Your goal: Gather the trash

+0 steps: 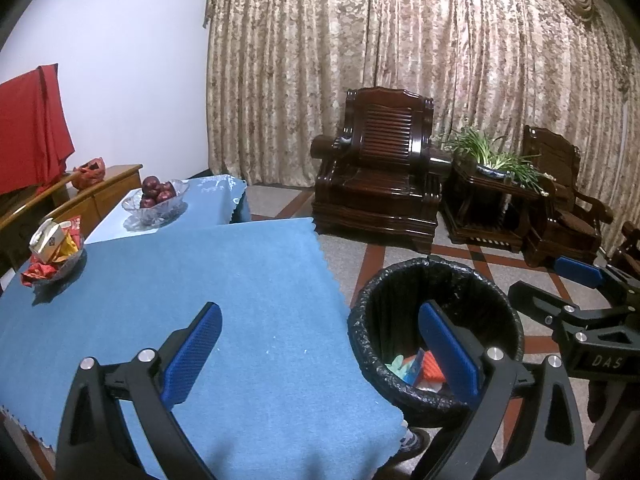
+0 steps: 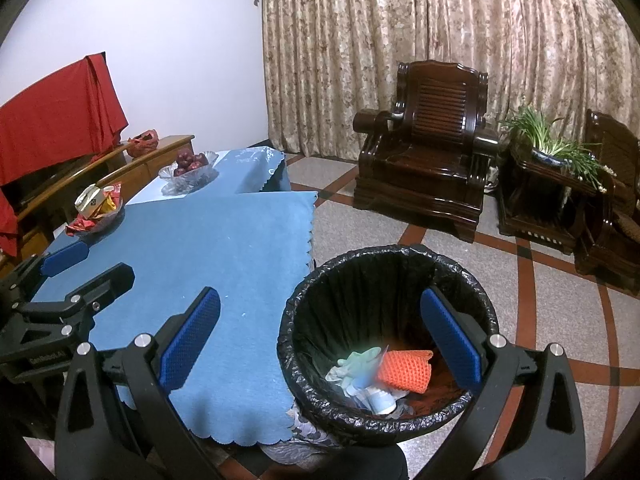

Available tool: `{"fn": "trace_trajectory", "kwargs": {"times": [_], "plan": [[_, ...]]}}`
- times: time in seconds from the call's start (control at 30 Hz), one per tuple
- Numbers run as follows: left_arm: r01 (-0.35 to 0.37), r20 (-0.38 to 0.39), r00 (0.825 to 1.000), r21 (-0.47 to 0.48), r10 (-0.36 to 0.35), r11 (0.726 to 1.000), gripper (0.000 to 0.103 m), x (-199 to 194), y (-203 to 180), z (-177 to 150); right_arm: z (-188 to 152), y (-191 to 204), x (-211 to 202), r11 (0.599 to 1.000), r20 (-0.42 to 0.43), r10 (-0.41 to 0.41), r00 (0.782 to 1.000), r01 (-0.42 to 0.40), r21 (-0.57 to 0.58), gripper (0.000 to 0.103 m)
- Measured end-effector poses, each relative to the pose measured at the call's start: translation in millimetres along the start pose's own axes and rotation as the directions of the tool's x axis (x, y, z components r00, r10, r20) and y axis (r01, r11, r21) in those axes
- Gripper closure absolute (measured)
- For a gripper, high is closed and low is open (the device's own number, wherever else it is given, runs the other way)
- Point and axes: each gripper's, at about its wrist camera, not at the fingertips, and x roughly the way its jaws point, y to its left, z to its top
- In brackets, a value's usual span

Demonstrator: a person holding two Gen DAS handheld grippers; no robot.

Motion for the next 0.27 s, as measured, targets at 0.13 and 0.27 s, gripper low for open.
{"fn": "trace_trajectory", "kwargs": {"times": [0.13,0.27], "plan": [[-0.004,-0.006,1.000,0.001,0.004,1.000,0.006,0.3,-1.7,-5.1,0.1,0.8,0.2,1.000,-0.001,-0.001,1.000,0.001,0.001,0.005],[-0.007,-0.012,1.000,-0.001,0.007,1.000,0.006,2.0,-5.6,-2.8,0.3,0.0,0.1,1.000,-0.001,0.000,1.000,0.000,0.000,0.005]]}}
